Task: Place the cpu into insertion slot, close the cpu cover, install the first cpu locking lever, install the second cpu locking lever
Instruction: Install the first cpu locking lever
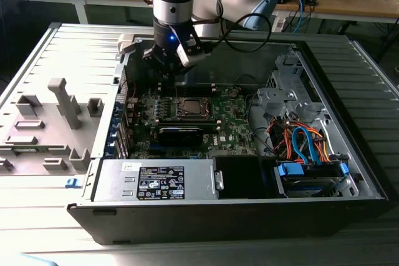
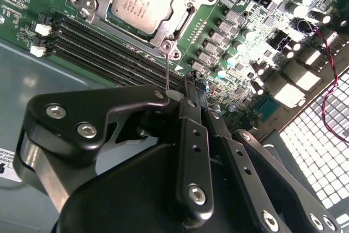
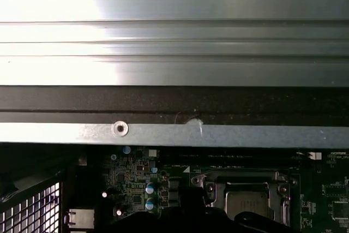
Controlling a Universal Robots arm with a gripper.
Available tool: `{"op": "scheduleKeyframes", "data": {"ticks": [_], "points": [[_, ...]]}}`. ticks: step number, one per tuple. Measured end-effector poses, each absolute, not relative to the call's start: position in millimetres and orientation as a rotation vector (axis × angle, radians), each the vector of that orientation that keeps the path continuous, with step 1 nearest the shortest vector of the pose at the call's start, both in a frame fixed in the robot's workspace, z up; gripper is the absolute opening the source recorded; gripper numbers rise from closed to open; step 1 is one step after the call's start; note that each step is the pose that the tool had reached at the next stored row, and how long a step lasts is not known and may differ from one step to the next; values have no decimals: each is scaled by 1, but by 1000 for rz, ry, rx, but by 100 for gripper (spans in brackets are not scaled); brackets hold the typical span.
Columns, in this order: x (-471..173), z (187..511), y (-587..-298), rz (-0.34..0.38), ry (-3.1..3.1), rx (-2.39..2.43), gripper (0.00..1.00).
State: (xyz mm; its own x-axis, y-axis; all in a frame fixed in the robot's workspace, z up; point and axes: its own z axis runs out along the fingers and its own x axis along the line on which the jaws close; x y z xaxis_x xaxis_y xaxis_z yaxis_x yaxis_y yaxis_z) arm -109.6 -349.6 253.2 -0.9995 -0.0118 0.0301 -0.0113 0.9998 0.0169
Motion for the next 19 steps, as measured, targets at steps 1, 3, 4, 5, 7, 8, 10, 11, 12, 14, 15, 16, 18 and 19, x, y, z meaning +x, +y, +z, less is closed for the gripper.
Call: {"op": "scheduleKeyframes", "data": {"ticks": [1,3,4,5,7,8,10,11,12,14,15,16,18,19], "points": [[-109,253,-350,-26,-3111,18,11],[-109,253,-350,-26,-3111,18,11],[-109,253,-350,-26,-3111,18,11],[-108,253,-350,-26,-3111,18,11],[-108,253,-350,-26,-3111,18,11],[-107,252,-350,-25,-3111,18,11],[-107,252,-350,-24,-3111,18,11],[-107,252,-350,-24,-3111,18,11],[-107,252,-350,-24,-3111,18,11],[-106,251,-350,-24,-3111,18,11],[-106,251,-350,-24,-3111,18,11],[-106,251,-350,-24,-3111,18,11],[-106,251,-350,-24,-3111,18,11],[-105,250,-350,-24,-3111,18,11]]}}
